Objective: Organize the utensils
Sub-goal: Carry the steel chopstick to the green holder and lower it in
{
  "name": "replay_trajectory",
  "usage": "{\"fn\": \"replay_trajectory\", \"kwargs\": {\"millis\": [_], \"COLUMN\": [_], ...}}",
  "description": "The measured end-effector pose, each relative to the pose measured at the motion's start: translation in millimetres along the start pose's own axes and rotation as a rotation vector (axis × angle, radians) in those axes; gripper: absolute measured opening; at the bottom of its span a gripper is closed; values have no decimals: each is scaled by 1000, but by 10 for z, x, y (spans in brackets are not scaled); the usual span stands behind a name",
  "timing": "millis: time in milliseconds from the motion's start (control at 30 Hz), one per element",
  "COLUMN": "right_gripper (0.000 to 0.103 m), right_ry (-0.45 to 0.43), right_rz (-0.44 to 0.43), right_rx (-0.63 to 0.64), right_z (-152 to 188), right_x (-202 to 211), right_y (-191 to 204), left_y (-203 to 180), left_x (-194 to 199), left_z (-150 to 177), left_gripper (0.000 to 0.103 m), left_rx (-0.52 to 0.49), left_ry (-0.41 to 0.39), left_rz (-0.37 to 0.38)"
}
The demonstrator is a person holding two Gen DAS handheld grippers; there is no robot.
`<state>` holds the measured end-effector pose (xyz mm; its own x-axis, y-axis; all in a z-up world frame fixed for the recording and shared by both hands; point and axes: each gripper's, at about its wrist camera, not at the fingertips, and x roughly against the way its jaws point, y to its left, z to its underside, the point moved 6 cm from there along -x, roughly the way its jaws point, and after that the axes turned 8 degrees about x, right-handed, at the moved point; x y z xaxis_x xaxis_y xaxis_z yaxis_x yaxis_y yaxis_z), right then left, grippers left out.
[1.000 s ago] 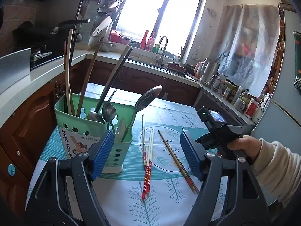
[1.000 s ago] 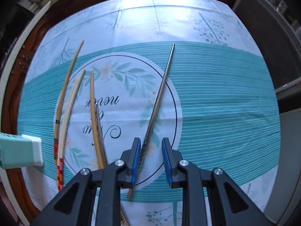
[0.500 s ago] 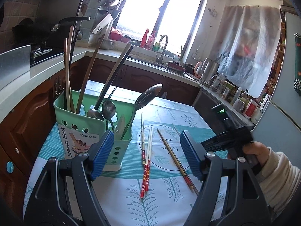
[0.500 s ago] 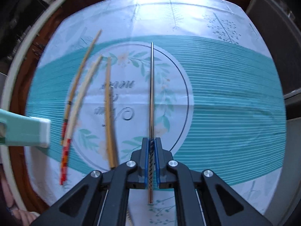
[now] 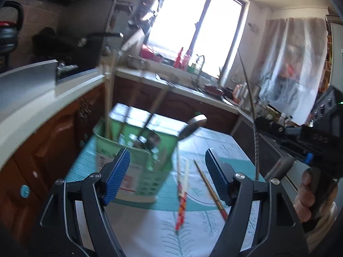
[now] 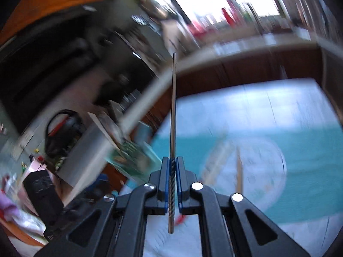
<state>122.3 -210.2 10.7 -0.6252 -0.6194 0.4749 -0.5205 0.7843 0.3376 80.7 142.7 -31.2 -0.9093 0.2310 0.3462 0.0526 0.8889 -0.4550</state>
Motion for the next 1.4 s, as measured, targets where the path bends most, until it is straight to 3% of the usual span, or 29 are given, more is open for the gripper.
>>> {"fn": "replay_trajectory", "kwargs": {"millis": [67, 233, 367, 500, 933, 1400], "right_gripper": [5, 5, 5, 5, 5, 6], "right_ry": [-81, -174, -264, -302, -327, -189], "right_rz": [-38, -117, -132, -149, -50, -33], "right_rx": [70, 180, 286, 302, 350, 349], "right_z": [-124, -339, -487, -450, -146, 236], "right_x": [34, -214, -532, -812, -1497, -1527], "right_y": [277, 838, 1173, 1282, 1319, 1203], "left_y": [122, 496, 761, 905, 1138, 1118], "left_x": [99, 341, 447, 453, 28, -137], "left_z": [-134, -434, -518, -517, -563, -513], "left_gripper": [70, 71, 71, 71, 70, 70], "left_rx": [11, 62, 97, 107, 160, 154], "left_ry": [-42, -124, -141, -132, -84, -61], "left_rz": [-28, -108, -141, -156, -154, -148]}}
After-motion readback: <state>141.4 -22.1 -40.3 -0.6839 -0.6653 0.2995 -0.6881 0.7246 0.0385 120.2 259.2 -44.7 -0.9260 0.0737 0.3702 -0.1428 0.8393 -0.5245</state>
